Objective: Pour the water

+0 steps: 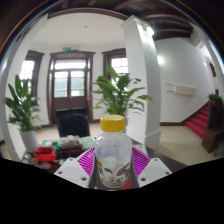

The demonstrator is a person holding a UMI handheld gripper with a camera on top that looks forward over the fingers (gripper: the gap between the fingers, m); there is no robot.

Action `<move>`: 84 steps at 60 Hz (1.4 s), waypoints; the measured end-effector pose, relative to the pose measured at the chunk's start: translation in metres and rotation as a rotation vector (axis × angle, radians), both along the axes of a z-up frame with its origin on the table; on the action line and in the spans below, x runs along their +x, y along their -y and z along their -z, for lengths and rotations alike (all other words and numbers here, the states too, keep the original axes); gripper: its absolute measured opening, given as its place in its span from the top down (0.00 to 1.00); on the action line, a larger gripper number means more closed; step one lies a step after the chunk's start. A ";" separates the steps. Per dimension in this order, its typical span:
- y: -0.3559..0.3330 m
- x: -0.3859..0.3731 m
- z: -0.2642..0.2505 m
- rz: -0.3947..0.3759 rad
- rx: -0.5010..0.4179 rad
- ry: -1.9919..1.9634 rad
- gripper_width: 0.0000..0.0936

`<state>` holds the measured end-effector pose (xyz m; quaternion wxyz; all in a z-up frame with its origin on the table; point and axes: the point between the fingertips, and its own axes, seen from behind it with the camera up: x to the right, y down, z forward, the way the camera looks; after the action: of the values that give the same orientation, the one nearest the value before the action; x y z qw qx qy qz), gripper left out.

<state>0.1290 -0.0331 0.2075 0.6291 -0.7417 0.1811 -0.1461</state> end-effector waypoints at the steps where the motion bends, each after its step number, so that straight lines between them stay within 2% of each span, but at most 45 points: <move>1: -0.013 -0.010 0.002 0.025 -0.010 0.010 0.48; 5: -0.016 0.010 0.023 0.071 -0.039 0.036 0.48; 12: -0.010 0.042 0.060 0.109 -0.086 0.030 0.47; 27: -0.017 0.061 0.127 0.120 -0.143 0.013 0.48; 28: -0.016 0.060 0.134 0.117 -0.154 0.003 0.45; 30: -0.018 0.061 0.129 0.116 -0.111 0.017 0.47; 37: -0.015 0.061 0.130 0.112 -0.081 -0.022 0.47; 49: -0.016 0.064 0.129 0.102 -0.057 -0.070 0.38; 51: -0.016 0.063 0.131 0.093 -0.058 -0.090 0.36; 54: -0.014 0.058 0.131 0.070 -0.053 -0.111 0.21; 58: -0.008 0.053 0.128 0.048 -0.037 -0.121 0.14; 64: 0.007 0.035 0.133 0.006 -0.069 -0.115 0.16; 76: 0.065 -0.014 0.150 -0.095 -0.222 -0.044 0.16; 84: 0.102 -0.056 0.135 -0.173 -0.257 -0.012 0.15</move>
<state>0.0734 -0.1353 0.0721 0.5381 -0.8298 0.0999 -0.1088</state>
